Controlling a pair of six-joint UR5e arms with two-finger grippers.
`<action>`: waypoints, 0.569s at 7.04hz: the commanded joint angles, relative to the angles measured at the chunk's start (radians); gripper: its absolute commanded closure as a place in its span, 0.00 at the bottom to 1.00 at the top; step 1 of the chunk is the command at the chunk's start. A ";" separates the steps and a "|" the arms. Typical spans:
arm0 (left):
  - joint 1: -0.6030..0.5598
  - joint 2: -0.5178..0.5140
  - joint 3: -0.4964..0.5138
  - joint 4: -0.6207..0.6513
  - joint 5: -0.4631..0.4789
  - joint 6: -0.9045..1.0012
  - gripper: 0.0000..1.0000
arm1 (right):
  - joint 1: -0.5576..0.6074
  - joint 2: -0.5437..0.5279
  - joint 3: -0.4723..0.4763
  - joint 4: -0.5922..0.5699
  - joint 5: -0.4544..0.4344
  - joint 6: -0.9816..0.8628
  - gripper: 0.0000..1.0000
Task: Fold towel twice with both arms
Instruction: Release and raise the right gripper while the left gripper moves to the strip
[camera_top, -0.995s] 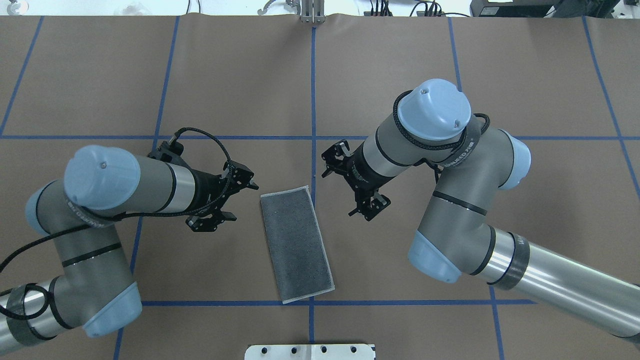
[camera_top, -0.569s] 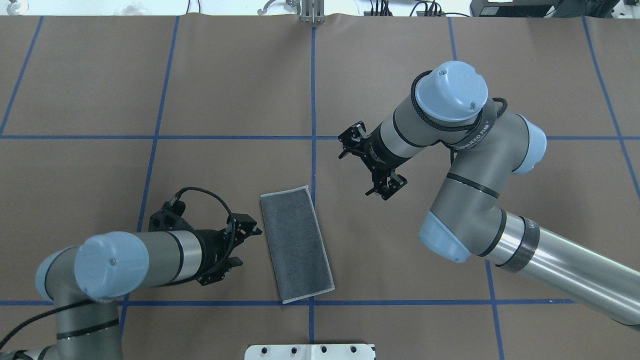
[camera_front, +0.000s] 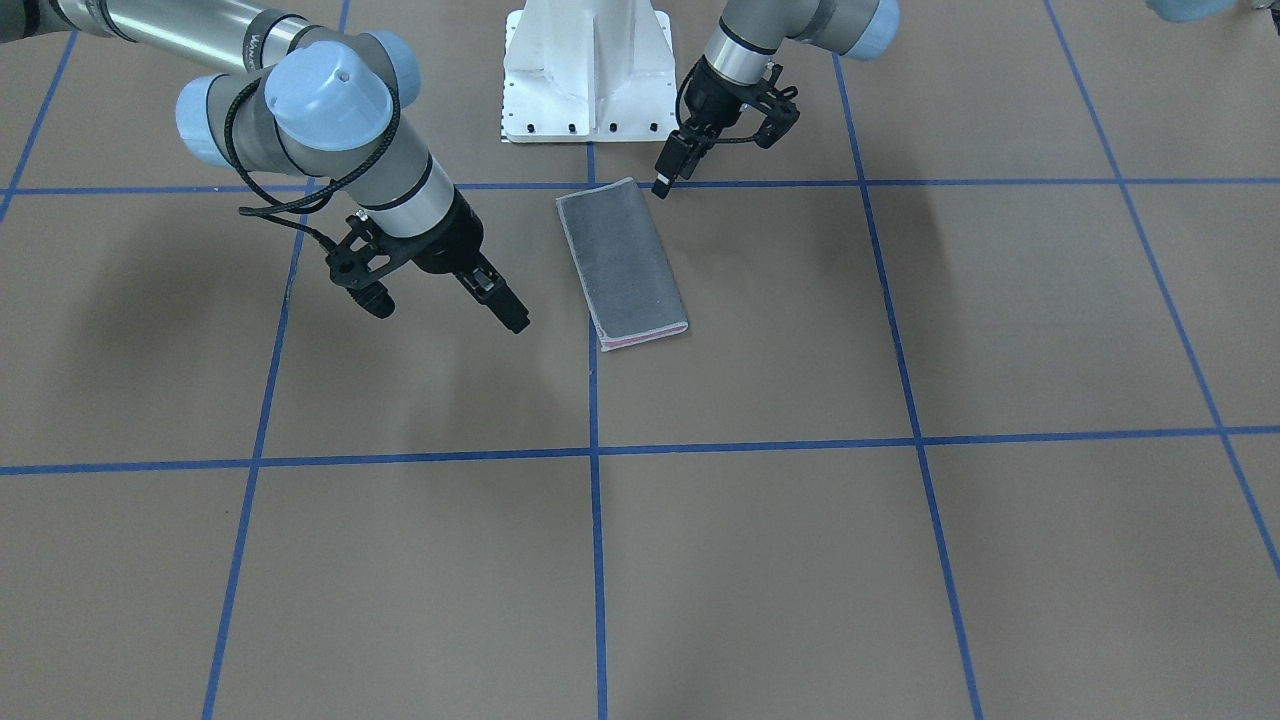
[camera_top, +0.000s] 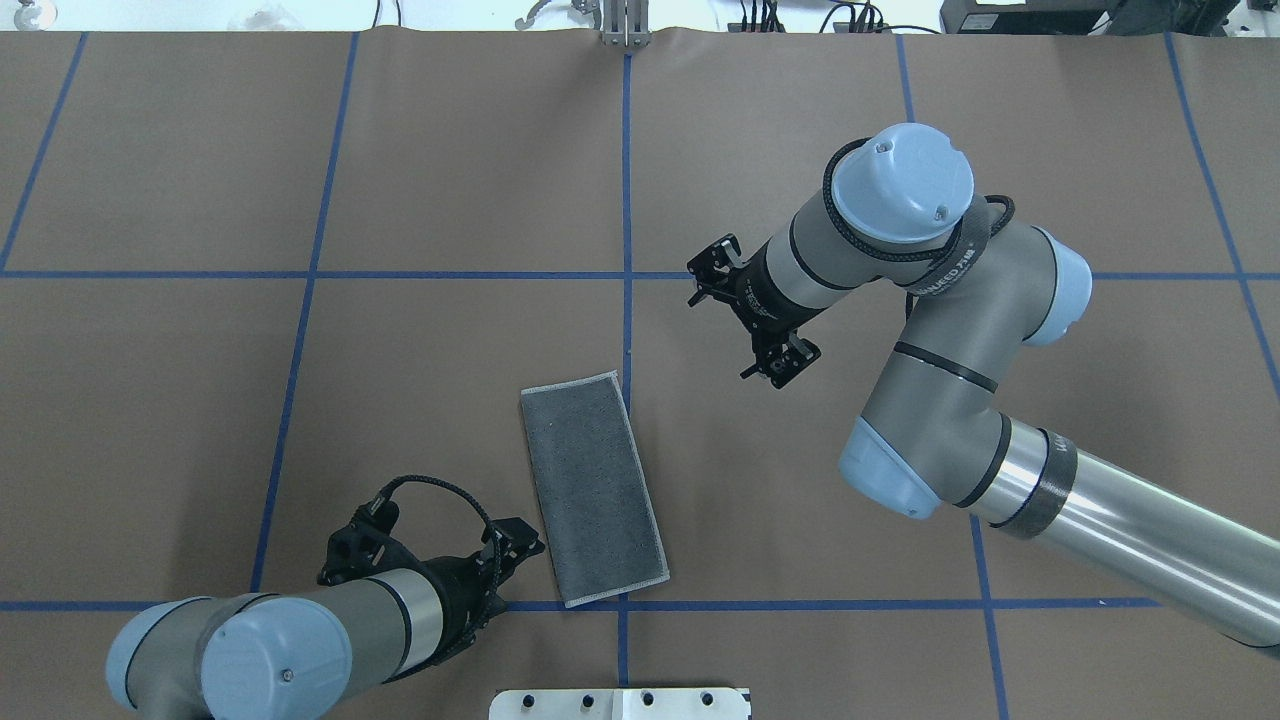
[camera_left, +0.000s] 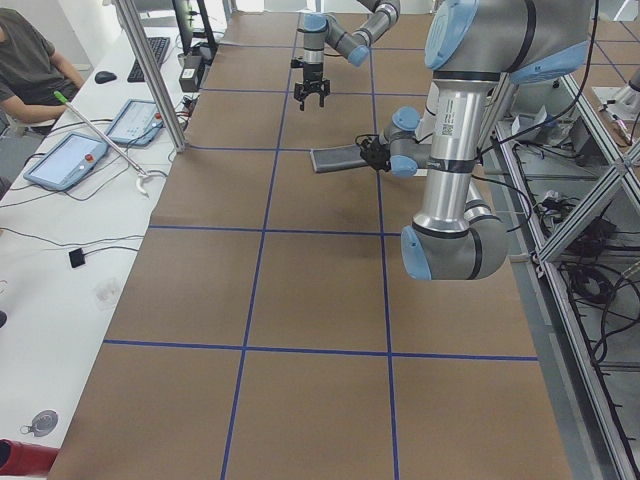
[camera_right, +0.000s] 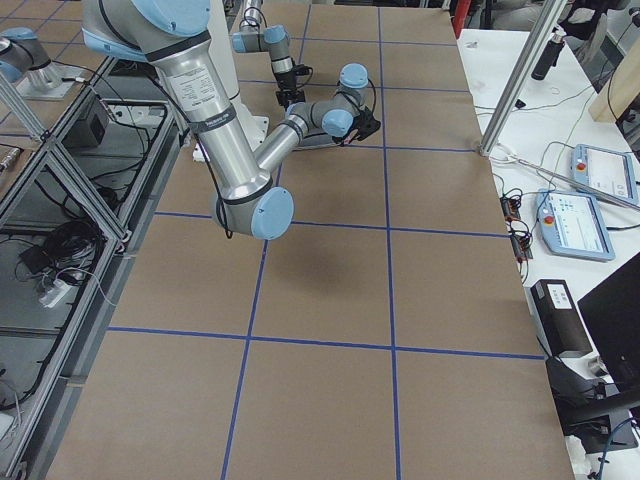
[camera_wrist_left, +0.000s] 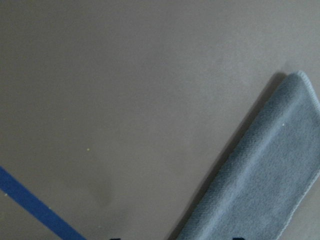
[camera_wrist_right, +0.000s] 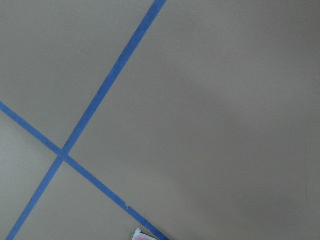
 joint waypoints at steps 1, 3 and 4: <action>0.053 -0.033 0.011 0.007 0.038 -0.021 0.25 | -0.001 -0.001 -0.002 -0.001 0.000 0.000 0.00; 0.055 -0.060 0.046 0.006 0.038 -0.008 0.30 | -0.001 -0.004 0.000 -0.001 0.000 0.000 0.00; 0.052 -0.062 0.060 0.006 0.038 -0.006 0.31 | -0.001 -0.006 0.001 -0.001 0.000 0.001 0.00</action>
